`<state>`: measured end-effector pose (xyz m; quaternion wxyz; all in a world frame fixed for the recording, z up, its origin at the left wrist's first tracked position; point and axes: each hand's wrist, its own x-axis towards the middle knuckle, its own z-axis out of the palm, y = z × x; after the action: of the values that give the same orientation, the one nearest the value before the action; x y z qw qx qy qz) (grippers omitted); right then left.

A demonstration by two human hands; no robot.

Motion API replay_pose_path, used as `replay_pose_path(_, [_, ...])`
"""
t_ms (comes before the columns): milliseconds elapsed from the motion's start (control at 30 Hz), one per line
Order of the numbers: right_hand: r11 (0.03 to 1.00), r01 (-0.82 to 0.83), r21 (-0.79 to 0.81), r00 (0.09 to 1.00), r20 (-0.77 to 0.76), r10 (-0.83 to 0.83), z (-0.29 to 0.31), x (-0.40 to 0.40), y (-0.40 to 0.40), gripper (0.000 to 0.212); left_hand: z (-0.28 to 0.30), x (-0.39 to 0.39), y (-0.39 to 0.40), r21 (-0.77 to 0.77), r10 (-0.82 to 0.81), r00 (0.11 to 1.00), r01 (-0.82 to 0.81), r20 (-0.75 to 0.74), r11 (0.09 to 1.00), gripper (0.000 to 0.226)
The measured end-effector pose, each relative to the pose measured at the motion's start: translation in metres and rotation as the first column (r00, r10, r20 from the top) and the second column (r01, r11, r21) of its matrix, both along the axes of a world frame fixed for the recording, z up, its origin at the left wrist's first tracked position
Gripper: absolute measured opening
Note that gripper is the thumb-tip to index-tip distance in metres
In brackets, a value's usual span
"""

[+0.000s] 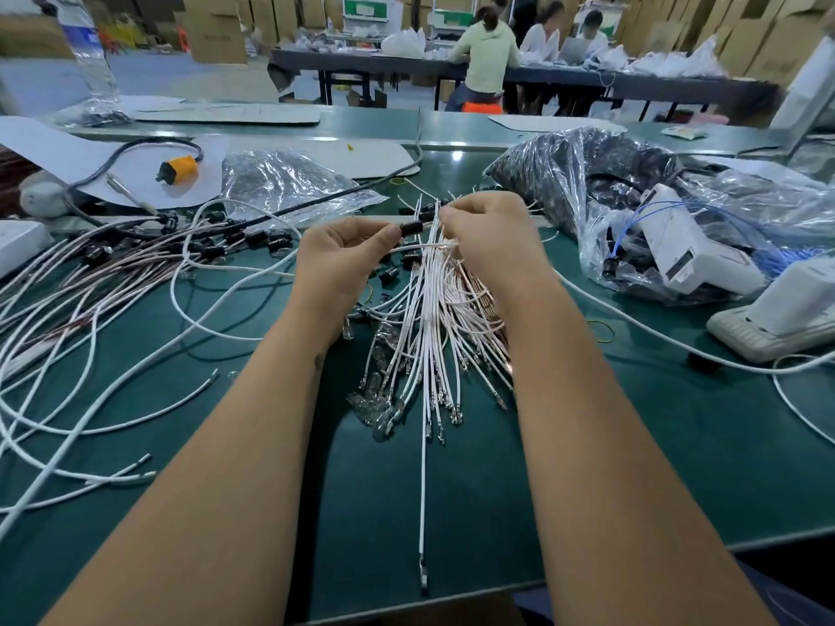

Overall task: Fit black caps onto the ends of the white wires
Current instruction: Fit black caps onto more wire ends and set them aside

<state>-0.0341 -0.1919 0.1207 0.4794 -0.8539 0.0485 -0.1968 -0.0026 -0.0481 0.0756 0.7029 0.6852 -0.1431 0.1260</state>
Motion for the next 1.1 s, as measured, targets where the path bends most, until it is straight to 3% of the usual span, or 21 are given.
replay_pose_path(167, [0.912, 0.181, -0.368, 0.966, -0.108, -0.236, 0.001, -0.001, -0.035, 0.028, -0.004, 0.003, -0.001, 0.072, 0.027, 0.999, -0.024, -0.045, 0.997, 0.005])
replay_pose_path(333, [0.79, 0.117, -0.602, 0.92, -0.233, -0.314, -0.014, 0.004, -0.051, 0.032, -0.006, 0.004, -0.002, 0.091, 0.045, 0.998, -0.041, -0.039, 0.995, 0.009])
replay_pose_path(467, [0.776, 0.056, -0.628, 0.907, -0.293, -0.302, -0.027, 0.009, -0.051, 0.031, -0.007, 0.004, -0.003, 0.131, 0.056, 0.998, -0.049, -0.043, 0.99, 0.009])
replay_pose_path(567, [0.794, 0.038, -0.606, 0.902, -0.321, -0.289, -0.033, 0.011, -0.052, 0.014, -0.008, 0.002, -0.004, 0.146, 0.035, 0.998, -0.028, -0.043, 0.989, 0.008])
replay_pose_path(667, [0.807, 0.04, -0.59, 0.892, -0.343, -0.294, -0.032, 0.01, -0.053, 0.022, -0.008, 0.002, -0.003, 0.143, 0.042, 0.998, -0.035, -0.042, 0.989, 0.007])
replay_pose_path(933, [0.8, 0.126, -0.586, 0.891, -0.289, -0.352, -0.016, 0.0, -0.048, 0.018, -0.009, 0.003, -0.004, 0.169, 0.061, 0.997, -0.054, -0.039, 0.984, 0.006])
replay_pose_path(1100, [0.691, 0.337, -0.639, 0.907, 0.023, -0.421, 0.009, -0.012, -0.038, 0.032, -0.009, 0.003, -0.005, 0.166, 0.06, 0.997, -0.051, -0.049, 0.985, 0.007])
